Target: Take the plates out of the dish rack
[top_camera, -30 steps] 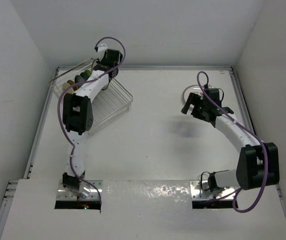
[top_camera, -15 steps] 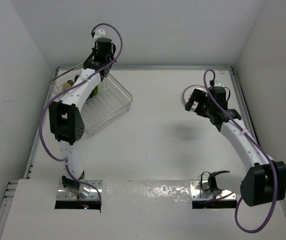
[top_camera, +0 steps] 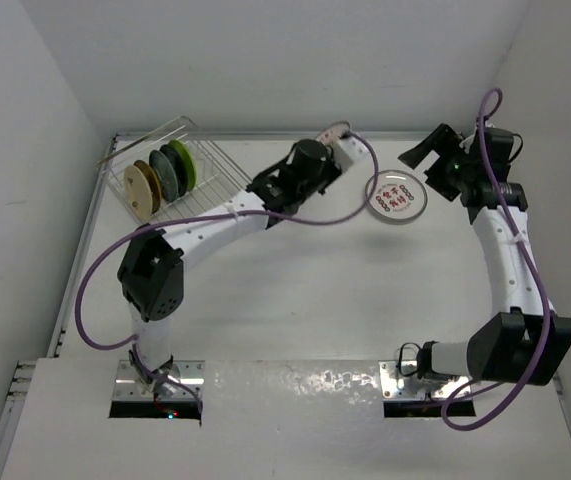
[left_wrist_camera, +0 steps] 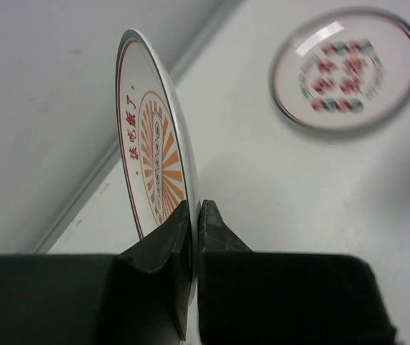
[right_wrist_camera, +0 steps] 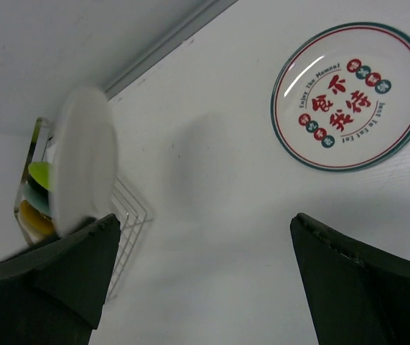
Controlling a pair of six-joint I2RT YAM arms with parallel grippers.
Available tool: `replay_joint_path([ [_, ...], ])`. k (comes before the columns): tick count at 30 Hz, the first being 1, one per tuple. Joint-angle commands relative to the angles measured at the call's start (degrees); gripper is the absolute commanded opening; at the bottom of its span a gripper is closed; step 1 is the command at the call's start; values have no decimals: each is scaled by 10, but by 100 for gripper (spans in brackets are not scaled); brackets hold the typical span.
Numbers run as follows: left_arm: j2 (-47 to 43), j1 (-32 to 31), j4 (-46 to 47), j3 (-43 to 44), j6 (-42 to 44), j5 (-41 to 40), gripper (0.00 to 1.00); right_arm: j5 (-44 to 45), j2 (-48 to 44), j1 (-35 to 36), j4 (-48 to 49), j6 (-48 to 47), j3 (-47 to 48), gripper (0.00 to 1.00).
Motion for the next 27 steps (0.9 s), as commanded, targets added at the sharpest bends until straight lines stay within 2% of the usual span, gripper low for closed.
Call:
replay_joint_path([
  [1, -43, -31, 43, -40, 150, 27, 0, -61, 6, -10, -36, 17, 28, 99],
  [6, -23, -118, -6, -53, 219, 0, 0, -81, 2, -10, -15, 34, -33, 99],
  [11, -2, -173, -7, -50, 236, -29, 0, -123, 20, -9, 27, 56, -102, 96],
  [13, 8, -190, -11, -45, 238, -31, 3, -137, 24, -6, 56, 65, -125, 94],
  [14, 13, -195, -12, -40, 240, -33, 4, -156, 29, -6, 80, 72, -131, 90],
  [16, 23, -202, -5, -35, 239, -41, 8, -170, 36, -5, 86, 74, -137, 73],
  [17, 26, -203, 2, -34, 236, -46, 11, -171, 36, -5, 86, 73, -139, 49],
  [18, 26, -203, 8, -34, 228, -50, 16, -166, 34, -5, 89, 75, -141, 31],
  [19, 26, -202, 18, -37, 223, -57, 32, -156, 32, -8, 88, 78, -143, 16],
  [20, 24, -202, 31, -40, 215, -74, 39, -148, 32, -10, 86, 77, -142, 0],
  [21, 19, -203, 32, -49, 208, -99, 59, -131, 36, -15, 83, 74, -136, 0],
  [22, 15, -202, 55, -55, 199, -111, 65, -121, 40, -18, 82, 73, -132, 0],
  [23, 7, -203, 65, -62, 171, -122, 78, -99, 51, -20, 78, 73, -127, 0],
  [24, -12, -202, 71, -80, 153, -132, 100, -92, 57, -28, 86, 80, -128, 0],
  [25, -25, -202, 79, -89, 110, -163, 100, -89, 64, -34, 116, 87, -131, 0],
  [27, -76, -202, 77, -128, 60, -177, 100, -89, 91, -53, 151, 112, -138, 0],
])
